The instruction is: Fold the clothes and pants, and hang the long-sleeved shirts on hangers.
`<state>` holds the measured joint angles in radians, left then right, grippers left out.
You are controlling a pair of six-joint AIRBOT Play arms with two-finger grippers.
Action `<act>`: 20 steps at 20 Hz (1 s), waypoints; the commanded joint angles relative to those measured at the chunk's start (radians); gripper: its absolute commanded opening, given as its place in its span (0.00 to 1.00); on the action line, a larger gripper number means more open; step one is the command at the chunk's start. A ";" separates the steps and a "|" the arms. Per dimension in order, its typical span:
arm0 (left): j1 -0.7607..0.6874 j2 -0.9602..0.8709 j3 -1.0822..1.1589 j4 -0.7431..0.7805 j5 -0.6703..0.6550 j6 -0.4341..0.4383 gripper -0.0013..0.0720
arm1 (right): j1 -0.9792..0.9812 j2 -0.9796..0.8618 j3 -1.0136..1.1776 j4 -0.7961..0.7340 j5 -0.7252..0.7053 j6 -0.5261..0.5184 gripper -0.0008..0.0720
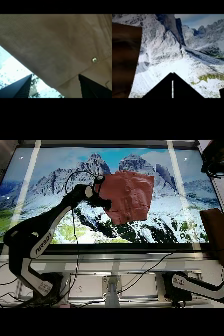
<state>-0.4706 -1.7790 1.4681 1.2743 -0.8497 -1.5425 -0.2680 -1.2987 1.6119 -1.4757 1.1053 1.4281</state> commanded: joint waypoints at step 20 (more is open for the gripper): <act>0.047 -0.076 0.000 -0.049 0.264 -0.213 0.32 | 0.001 0.001 0.000 0.255 0.008 0.000 0.03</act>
<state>-0.4221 -1.8458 1.4681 1.2438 -0.6025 -1.7523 -0.2680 -1.2987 1.6119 -1.2877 1.0908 1.4281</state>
